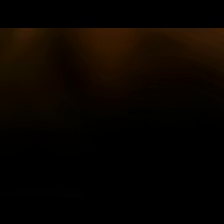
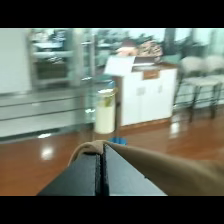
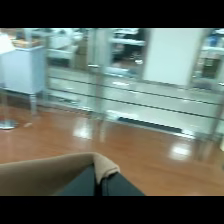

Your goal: Fold the shirts.

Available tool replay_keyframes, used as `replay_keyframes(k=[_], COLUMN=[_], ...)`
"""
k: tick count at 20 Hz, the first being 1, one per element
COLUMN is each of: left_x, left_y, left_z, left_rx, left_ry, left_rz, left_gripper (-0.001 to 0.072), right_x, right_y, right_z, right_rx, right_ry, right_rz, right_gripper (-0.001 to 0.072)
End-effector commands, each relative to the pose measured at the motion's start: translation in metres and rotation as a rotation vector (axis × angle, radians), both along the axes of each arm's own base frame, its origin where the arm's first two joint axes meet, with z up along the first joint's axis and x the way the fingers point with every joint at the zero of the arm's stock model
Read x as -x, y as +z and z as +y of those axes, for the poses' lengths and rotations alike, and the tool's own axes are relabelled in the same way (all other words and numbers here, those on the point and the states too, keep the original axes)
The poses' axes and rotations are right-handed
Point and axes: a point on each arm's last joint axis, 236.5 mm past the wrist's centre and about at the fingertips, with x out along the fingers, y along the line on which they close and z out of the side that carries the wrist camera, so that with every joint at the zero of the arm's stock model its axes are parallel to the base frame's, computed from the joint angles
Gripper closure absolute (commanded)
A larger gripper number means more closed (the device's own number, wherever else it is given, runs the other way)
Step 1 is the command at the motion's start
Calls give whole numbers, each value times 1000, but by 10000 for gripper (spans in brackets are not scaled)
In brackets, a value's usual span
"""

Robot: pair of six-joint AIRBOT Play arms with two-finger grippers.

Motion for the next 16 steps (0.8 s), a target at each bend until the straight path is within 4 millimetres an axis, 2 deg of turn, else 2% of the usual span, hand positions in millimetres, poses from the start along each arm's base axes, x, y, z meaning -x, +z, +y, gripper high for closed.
replay_keyframes(k=[1,4,6,8,10,11,12,14,16], left_x=[31,24,17,10,3,-6,-19,-57,-101], left_y=[-75,-168,-235,-304,-368,-393,-410,-429,-436], left_z=[14,14,10,10,8,6,1,-16,-23], left_rx=[-44,-33,-36,-38,-22,7,54,189,273], left_ry=[69,61,37,28,20,16,9,-31,-59], left_rz=[278,603,801,982,1145,1185,1188,1128,1047], left_gripper=[690,690,690,689,689,689,689,689,689], right_x=[28,16,5,-16,-47,-66,-85,-123,-165], right_y=[-19,-64,-108,-151,-192,-211,-227,-255,-281], right_z=[-11,-10,11,16,-4,-20,-37,-54,-52], right_rx=[-2,-5,12,27,52,58,67,74,100], right_ry=[-32,-37,44,54,-48,-131,-212,-310,-321], right_rz=[63,244,410,543,630,655,664,693,745], right_gripper=[688,688,688,688,688,688,690,691,690])
